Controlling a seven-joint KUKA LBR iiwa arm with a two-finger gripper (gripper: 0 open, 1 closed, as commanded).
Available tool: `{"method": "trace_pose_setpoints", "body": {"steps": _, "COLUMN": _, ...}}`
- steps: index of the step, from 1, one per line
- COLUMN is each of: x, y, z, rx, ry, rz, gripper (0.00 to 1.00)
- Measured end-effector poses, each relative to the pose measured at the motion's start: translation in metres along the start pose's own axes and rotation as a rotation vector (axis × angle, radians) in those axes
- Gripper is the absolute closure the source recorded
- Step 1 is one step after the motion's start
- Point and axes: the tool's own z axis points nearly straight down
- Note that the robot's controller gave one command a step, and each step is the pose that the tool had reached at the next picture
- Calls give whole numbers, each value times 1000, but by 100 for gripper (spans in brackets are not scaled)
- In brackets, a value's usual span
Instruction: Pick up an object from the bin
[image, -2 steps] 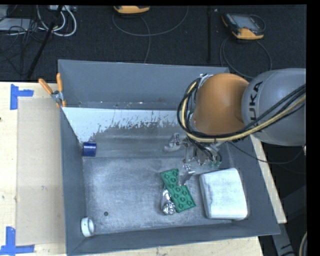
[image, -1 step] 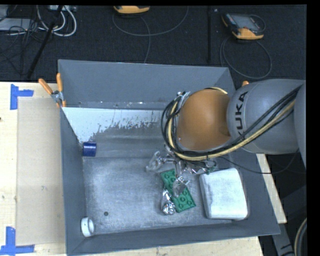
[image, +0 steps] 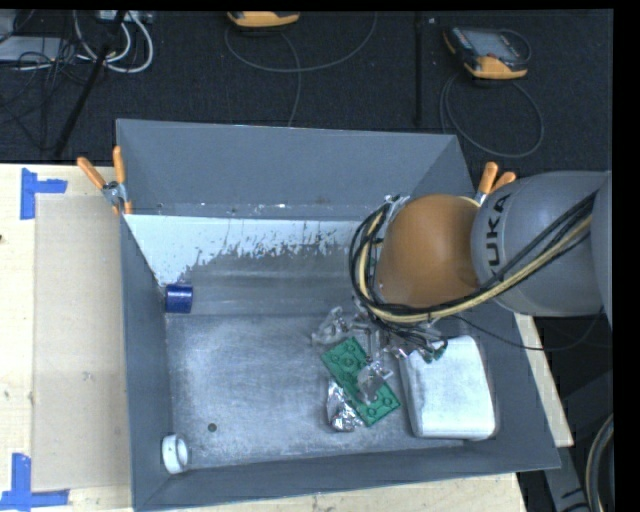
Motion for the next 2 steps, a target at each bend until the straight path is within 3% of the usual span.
{"method": "trace_pose_setpoints", "body": {"steps": 1, "x": -25, "y": -30, "z": 1, "rx": -1, "ry": 6, "rz": -340, "gripper": 0}}
{"method": "trace_pose_setpoints", "body": {"steps": 2, "x": -28, "y": -30, "z": 0, "rx": 3, "ry": 14, "rz": -291, "gripper": 0}}
